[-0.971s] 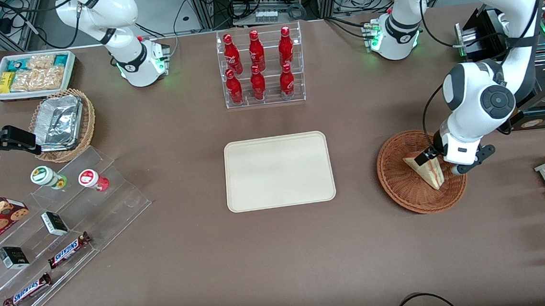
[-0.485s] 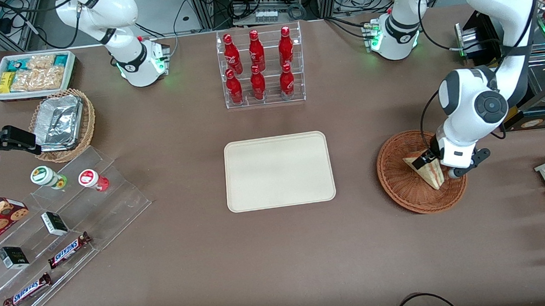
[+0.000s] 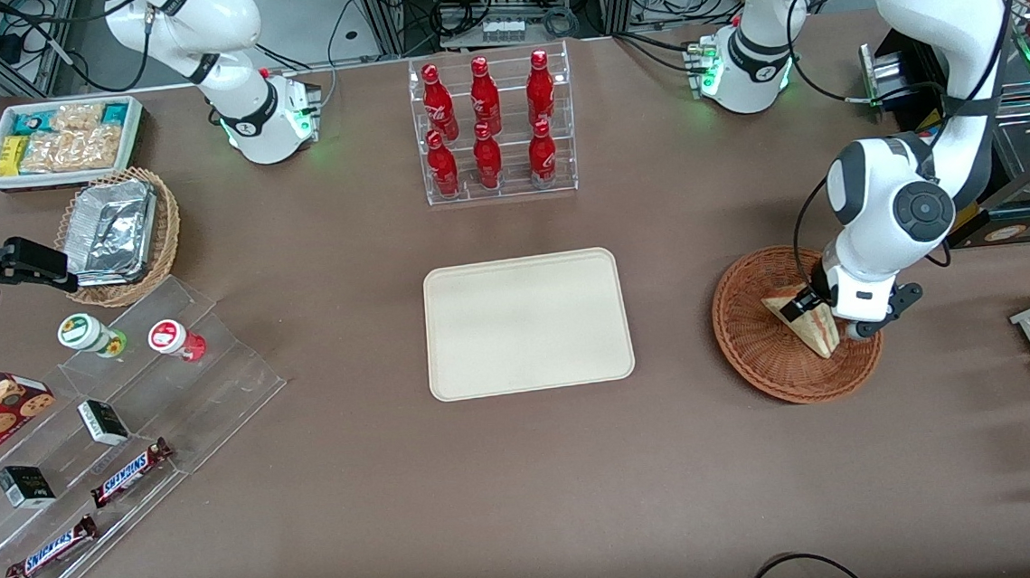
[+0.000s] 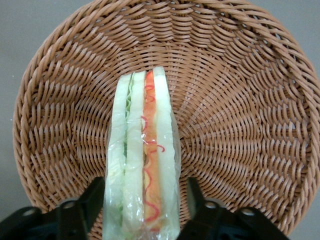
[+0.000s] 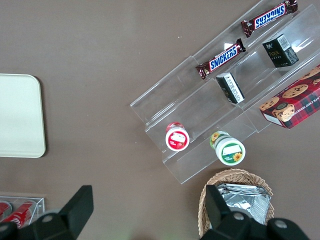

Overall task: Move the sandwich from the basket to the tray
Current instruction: 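Lower the left gripper and close it on the sandwich, then lift the sandwich and carry it over the cream tray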

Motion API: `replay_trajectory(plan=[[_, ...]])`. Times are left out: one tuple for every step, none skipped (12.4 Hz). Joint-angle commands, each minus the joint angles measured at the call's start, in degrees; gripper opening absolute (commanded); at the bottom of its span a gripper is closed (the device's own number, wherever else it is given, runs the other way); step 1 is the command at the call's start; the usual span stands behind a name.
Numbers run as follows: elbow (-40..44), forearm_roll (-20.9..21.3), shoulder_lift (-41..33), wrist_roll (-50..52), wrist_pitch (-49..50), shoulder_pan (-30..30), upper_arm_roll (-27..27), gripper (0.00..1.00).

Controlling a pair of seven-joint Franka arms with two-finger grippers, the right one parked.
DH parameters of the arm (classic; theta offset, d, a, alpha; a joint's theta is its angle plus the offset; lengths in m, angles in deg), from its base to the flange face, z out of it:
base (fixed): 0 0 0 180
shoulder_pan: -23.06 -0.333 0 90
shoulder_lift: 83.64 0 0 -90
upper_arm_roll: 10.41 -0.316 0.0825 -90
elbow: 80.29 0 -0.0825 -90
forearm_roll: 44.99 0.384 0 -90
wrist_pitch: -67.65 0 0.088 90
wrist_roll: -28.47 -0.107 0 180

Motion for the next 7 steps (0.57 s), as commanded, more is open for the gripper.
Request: replay_trajectory(plan=[[-0.2, 0.5, -1.0, 2.4, 1.1, 0.4, -0.1, 0.0], [0.2, 0.5, -1.9, 2.4, 3.2, 0.5, -0.1, 0.0], [0.4, 0.5, -3.2, 2.4, 5.3, 0.6, 0.0, 0.0], [1.7, 0.5, -4.4, 2.3, 8.6, 0.6, 0.1, 0.0], [3.8, 0.4, -5.2, 2.0, 13.1, 0.7, 0.3, 0.0], [7.0, 0.4, -5.5, 1.6, 18.2, 1.3, 0.5, 0.0], [10.5, 0.4, -5.4, 1.5, 23.0, 3.1, 1.0, 0.0]])
